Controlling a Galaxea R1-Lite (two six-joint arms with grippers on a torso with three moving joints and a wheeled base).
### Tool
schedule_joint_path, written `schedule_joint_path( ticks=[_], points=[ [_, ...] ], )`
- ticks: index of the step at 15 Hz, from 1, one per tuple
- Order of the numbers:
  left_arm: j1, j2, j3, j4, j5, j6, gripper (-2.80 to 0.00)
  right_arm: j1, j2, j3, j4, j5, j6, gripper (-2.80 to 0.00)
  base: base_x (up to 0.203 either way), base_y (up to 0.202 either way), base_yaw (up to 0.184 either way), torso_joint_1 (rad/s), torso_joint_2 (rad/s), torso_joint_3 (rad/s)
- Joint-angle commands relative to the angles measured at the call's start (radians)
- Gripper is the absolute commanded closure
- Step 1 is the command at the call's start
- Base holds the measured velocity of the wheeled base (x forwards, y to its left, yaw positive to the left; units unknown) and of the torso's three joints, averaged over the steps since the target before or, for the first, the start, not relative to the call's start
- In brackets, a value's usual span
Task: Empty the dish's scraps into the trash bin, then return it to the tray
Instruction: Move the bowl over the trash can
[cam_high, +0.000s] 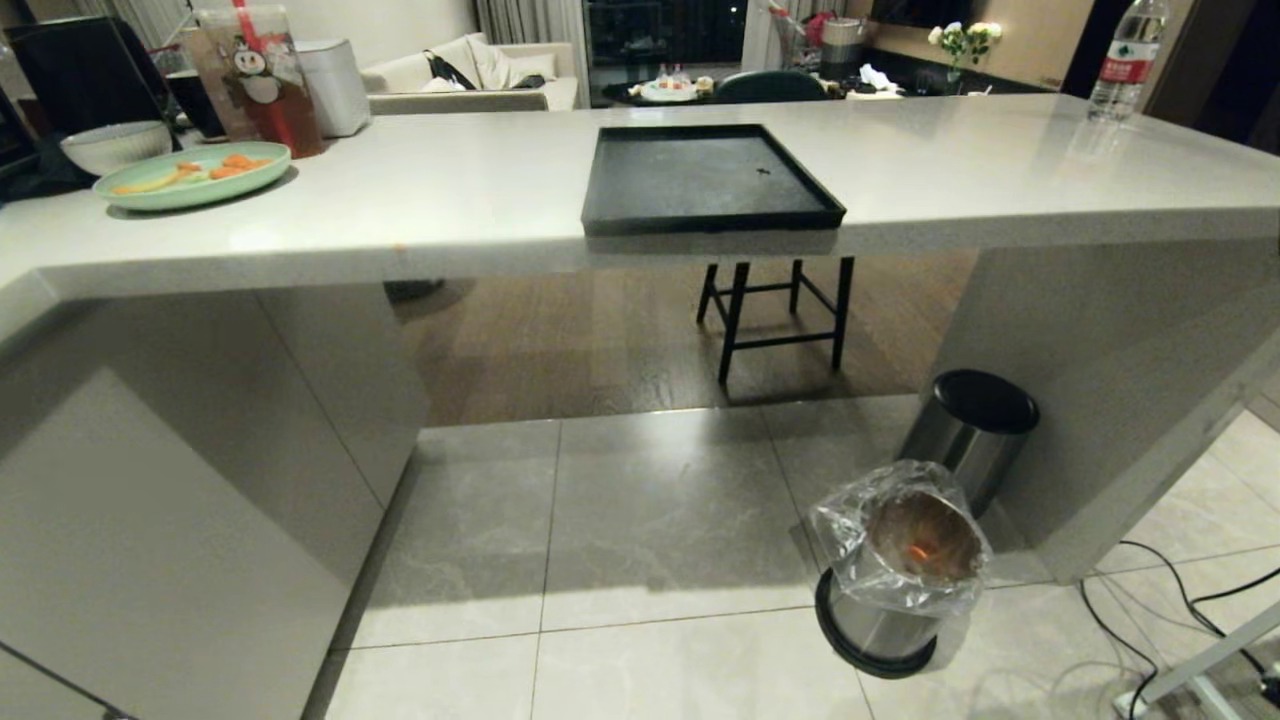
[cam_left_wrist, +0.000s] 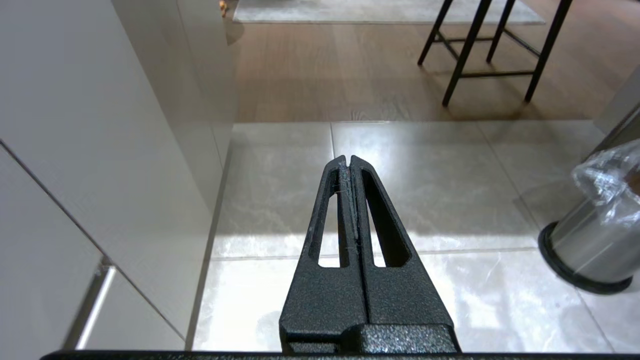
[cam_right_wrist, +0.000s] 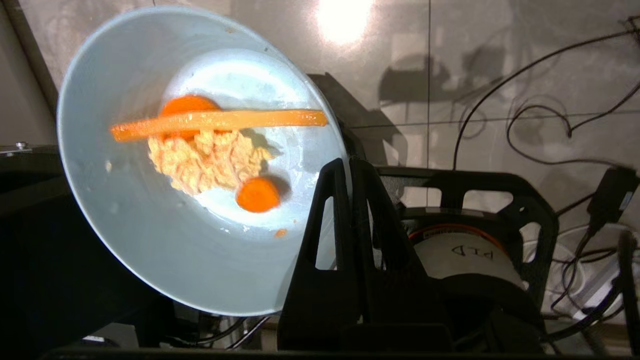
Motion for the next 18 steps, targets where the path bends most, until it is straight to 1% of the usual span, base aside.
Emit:
schedule_joint_path(
  ticks=[1, 9, 12, 18],
  points=[
    [0.0, 0.001, 0.0, -0.002, 0.001, -0.001, 0.0, 0.0, 0.003, -0.002, 0.0, -0.001, -0.005, 0.0, 0.0, 0.0, 0.0, 0.004, 0.27, 0.295],
    [0.0, 0.001, 0.0, -0.002, 0.001, -0.001, 0.0, 0.0, 0.0, 0.005, -0.001, -0.001, -0.011, 0.0, 0.0, 0.0, 0.0, 0.003, 0.02, 0.021],
    [0.0, 0.0, 0.0, -0.002, 0.001, -0.001, 0.0, 0.0, 0.0, 0.0, -0.009, -0.003, -0.062, 0.0, 0.0, 0.0, 0.0, 0.012, 0.07, 0.078],
    [0.0, 0.001, 0.0, -0.002, 0.001, -0.001, 0.0, -0.001, 0.0, -0.003, -0.007, -0.001, -0.06, 0.0, 0.0, 0.0, 0.0, 0.001, 0.0, 0.005]
  ],
)
